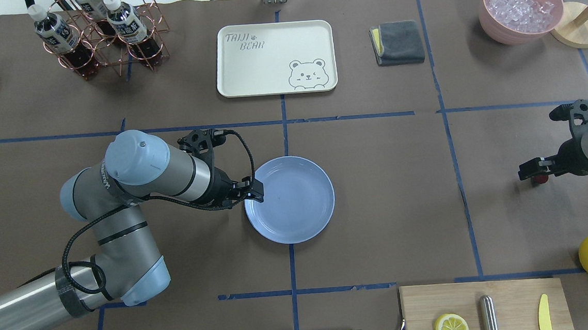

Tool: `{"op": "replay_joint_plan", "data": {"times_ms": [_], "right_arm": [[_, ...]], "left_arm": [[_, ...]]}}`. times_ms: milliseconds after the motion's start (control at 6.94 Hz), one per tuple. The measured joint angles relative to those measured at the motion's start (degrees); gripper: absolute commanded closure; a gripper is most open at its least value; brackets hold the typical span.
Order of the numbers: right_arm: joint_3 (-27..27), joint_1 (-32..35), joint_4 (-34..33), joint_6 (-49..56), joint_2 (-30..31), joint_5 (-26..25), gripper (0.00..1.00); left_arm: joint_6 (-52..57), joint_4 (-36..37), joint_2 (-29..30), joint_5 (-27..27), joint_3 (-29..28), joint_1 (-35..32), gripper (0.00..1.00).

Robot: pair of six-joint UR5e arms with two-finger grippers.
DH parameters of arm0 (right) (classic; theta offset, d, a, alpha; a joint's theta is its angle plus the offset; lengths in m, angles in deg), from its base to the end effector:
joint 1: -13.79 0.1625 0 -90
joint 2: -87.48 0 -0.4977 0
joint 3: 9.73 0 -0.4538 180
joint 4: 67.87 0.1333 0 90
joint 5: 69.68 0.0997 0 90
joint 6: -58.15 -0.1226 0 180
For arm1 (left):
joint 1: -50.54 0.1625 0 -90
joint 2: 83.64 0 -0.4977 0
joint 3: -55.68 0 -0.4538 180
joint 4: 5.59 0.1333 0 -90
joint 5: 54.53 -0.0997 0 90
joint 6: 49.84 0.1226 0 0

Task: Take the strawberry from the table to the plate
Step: 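Hold the plate with the left gripper while the right arm reaches toward the strawberry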

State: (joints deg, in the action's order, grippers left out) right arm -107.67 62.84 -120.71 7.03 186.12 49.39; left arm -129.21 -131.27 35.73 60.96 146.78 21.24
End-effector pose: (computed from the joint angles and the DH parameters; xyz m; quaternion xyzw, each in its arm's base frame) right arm -0.2870 -0.4432 0.6870 0.0386 -0.3834 0.0033 0.9227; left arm 0.6380 -0.4504 0.3197 0.0080 0.5634 -0.0138 0.8260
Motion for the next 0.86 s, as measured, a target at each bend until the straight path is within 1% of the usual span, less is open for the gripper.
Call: {"op": "replay_joint_plan", "data": {"times_ms": [144,288,432,576,864], "right_arm": [[-0.01,0.04,0.01,-0.17,0.16,-0.02,0.15],[-0.05,0.07,0.01,-0.25,0.37,0.0,0.22],[-0.04,0.07,0.02,-0.31,0.55,0.04,0.27],[0.07,0.03,0.02,-0.35,0.59,0.04,0.28],[0.35,0.01,-0.04,-0.43,0.59,-0.02,0.96]], "left_arm": [[0.02,0.0,-0.03,0.0,0.02,-0.03,0.18],[0.04,0.0,-0.05,0.0,0.07,-0.03,0.17],[0.02,0.0,-0.04,0.0,0.1,-0.01,0.17],[0.01,0.0,-0.04,0.0,0.11,0.02,0.17],[0.0,0.0,-0.09,0.0,0.13,0.03,0.17]]}}
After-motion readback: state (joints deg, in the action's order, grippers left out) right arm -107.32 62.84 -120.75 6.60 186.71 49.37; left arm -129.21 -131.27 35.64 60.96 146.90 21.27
